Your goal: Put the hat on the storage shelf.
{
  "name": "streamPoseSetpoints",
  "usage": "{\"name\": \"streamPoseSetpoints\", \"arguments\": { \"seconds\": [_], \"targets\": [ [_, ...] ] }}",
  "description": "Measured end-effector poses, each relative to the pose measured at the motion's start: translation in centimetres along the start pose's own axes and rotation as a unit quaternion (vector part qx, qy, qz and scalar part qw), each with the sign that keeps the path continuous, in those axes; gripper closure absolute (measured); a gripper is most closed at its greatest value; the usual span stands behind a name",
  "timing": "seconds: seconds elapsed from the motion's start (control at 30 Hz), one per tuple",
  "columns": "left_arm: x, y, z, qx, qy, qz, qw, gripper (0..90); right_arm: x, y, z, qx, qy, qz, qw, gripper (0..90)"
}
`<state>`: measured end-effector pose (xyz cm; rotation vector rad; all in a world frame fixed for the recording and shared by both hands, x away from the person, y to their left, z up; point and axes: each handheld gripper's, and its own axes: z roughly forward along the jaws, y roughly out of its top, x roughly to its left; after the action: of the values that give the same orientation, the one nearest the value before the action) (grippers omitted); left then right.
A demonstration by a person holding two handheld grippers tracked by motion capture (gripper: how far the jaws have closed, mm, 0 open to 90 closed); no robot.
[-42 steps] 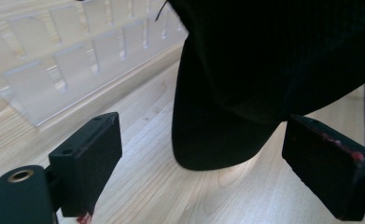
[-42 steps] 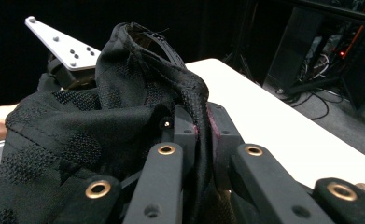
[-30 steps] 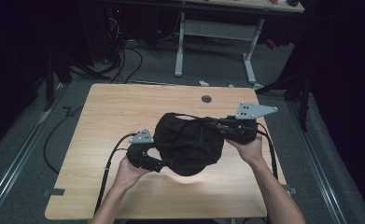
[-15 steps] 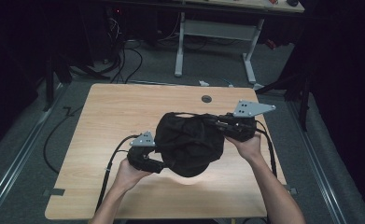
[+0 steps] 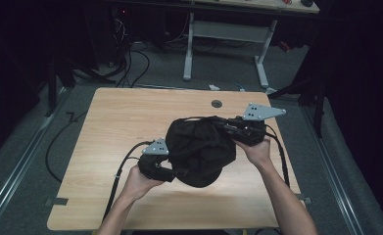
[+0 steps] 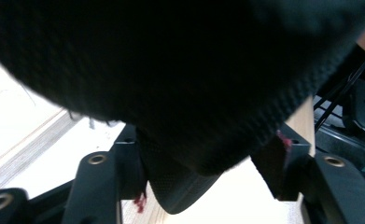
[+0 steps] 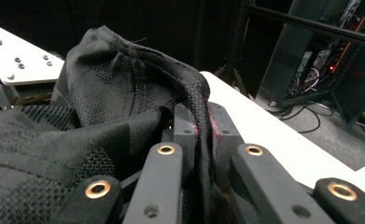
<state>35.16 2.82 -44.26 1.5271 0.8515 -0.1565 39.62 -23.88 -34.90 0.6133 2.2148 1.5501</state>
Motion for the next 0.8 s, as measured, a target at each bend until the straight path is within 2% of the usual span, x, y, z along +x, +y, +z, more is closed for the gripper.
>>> {"name": "streamPoseSetpoints", "arguments": {
  "seconds": [0.03, 0.3, 0.57, 0.8],
  "targets": [
    [0.0, 0.0, 0.0, 0.0, -0.001, -0.001, 1.0, 46.4, 0.0, 0.0, 0.0, 0.0, -0.001, 0.002, 1.0, 84.2],
    [-0.8, -0.5, 0.1, 0.023, -0.005, 0.025, 0.9994, 61.4, -0.2, 0.1, 0.4, -0.003, -0.002, 0.008, 1.0, 83.9],
    [-1.4, -0.6, -0.4, 0.03, -0.005, 0.038, 0.9988, 65.4, -0.2, 0.1, 0.9, 0.004, -0.006, 0.008, 0.9999, 81.1],
    [-1.6, -0.4, -0.7, 0.035, -0.01, 0.035, 0.9987, 68.3, -0.4, 0.0, 1.0, 0.008, -0.015, 0.019, 0.9997, 69.9]
  ]
}}
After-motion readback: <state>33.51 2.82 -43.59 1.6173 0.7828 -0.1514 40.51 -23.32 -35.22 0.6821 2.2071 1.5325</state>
